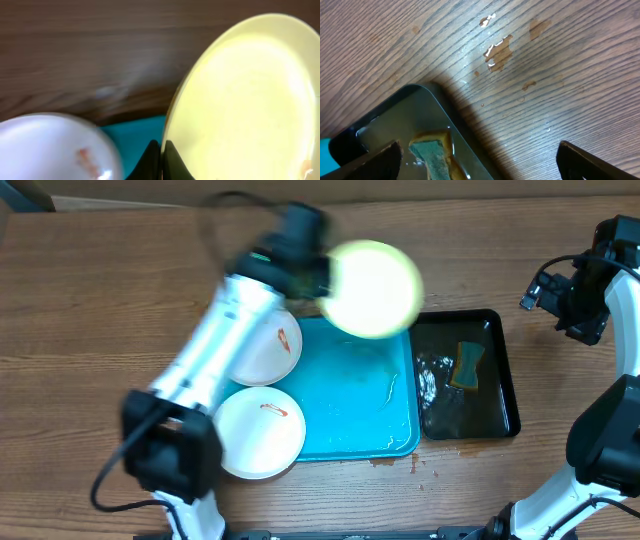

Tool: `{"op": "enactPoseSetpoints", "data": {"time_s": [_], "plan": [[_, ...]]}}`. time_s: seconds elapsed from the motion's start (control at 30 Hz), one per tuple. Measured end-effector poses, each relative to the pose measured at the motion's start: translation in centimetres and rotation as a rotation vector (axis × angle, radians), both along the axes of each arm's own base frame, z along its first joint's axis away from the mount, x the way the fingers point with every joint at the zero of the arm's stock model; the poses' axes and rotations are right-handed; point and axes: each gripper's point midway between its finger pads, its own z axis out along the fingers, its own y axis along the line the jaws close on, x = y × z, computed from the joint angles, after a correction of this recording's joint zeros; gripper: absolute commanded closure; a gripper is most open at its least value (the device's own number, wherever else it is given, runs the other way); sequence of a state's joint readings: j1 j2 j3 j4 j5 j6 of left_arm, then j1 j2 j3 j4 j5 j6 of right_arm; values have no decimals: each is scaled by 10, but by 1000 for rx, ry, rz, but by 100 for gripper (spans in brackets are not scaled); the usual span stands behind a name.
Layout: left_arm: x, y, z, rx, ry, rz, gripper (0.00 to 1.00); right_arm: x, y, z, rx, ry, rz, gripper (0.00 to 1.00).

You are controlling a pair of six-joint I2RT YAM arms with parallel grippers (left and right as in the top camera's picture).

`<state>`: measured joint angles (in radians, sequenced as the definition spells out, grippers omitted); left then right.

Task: Clean dirty plates on tray and stack at the side
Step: 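Lift the yellow plate with the left gripper and carry it left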

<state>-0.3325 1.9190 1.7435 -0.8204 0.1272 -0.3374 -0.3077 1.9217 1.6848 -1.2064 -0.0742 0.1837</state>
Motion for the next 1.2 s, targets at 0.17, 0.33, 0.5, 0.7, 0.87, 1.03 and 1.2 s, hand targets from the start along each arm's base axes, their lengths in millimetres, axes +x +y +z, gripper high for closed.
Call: {"op": "enactPoseSetpoints", "data": {"time_s": [0.17,0.33,0.5,0.7,0.87,1.03,1.2], "plan": [[10,156,-9,-108,132,310,96,0,0,0,0,0,0,0],[-15,300,-17,-129,163,628,96,0,0,0,-1,-1,0,0],[-53,378,-48,-115,194,825,96,0,0,0,0,0,0,0],[-87,412,-105,-104,215,935,96,0,0,0,0,0,0,0],[-94,404,-129,-105,227,931,96,0,0,0,-1,-1,0,0],[-88,404,-128,-107,206,933,36,0,0,0,0,0,0,0],[-88,380,-128,-224,248,888,24,0,0,0,0,0,0,0]]}}
